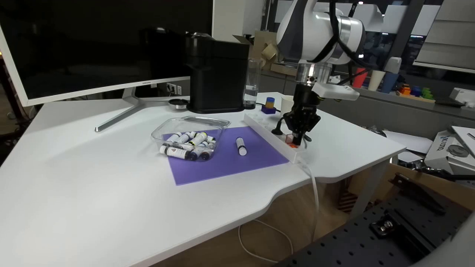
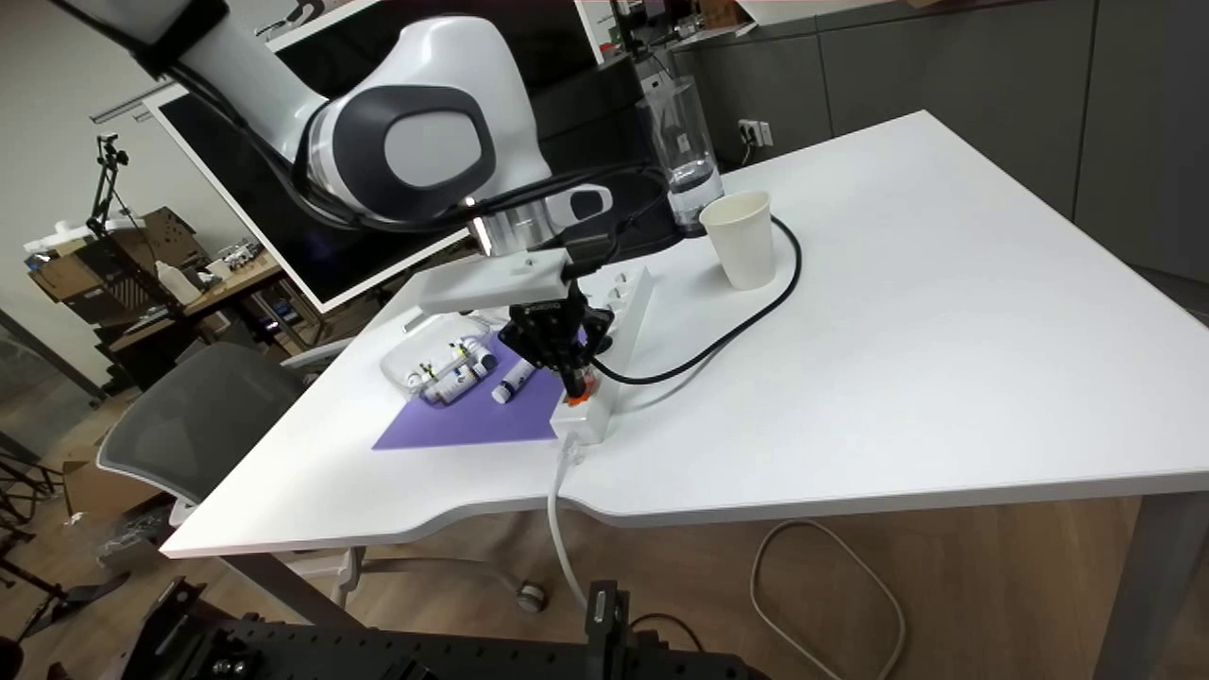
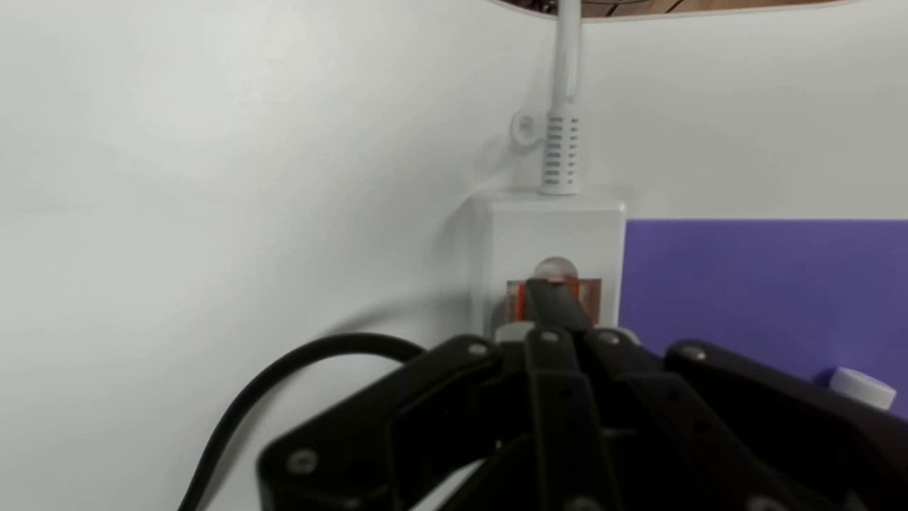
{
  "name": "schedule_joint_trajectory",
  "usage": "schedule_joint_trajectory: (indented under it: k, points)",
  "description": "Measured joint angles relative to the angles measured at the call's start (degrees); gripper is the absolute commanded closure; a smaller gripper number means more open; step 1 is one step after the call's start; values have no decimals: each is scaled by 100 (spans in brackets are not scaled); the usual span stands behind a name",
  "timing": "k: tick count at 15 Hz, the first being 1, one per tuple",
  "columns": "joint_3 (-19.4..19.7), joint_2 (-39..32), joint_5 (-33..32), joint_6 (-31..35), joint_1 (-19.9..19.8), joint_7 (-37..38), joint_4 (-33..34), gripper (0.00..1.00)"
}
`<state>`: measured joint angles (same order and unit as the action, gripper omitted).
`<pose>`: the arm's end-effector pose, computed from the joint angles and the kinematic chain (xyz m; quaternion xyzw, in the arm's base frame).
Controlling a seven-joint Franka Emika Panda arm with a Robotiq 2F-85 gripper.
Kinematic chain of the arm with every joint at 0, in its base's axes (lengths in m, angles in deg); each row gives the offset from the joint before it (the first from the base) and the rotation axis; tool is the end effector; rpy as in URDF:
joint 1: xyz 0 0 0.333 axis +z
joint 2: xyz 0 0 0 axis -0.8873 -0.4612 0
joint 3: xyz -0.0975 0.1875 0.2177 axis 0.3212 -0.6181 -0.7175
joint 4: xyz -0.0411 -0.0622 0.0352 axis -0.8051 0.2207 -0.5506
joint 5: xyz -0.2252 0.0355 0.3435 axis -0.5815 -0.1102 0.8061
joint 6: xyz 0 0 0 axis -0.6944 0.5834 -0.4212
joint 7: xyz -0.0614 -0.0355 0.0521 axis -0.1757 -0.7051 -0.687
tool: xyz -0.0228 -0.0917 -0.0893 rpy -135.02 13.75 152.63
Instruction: Turn on the extension cable
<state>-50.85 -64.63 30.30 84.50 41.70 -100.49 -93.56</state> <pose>0.4344 -0.1812 0.0975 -0.9976 0.0167 0.0489 0.0454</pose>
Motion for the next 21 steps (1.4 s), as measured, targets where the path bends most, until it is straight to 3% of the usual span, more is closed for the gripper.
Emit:
schedule_joint_trajectory:
  k: [1,6,12,15,18,21]
  points:
    - [6,164,-68,25,18,-36,-137,74]
    - [266,1315,-623,-24,281,4,-928,40]
    - [650,2822,-2483,98,539,1172,-1675,2]
    - [610,3554,-3388,161,445,1808,-1978,0]
    - [533,4022,-3462,-30,366,1980,-1993,0]
    - [503,4342,-3261,-646,357,2054,-1977,0]
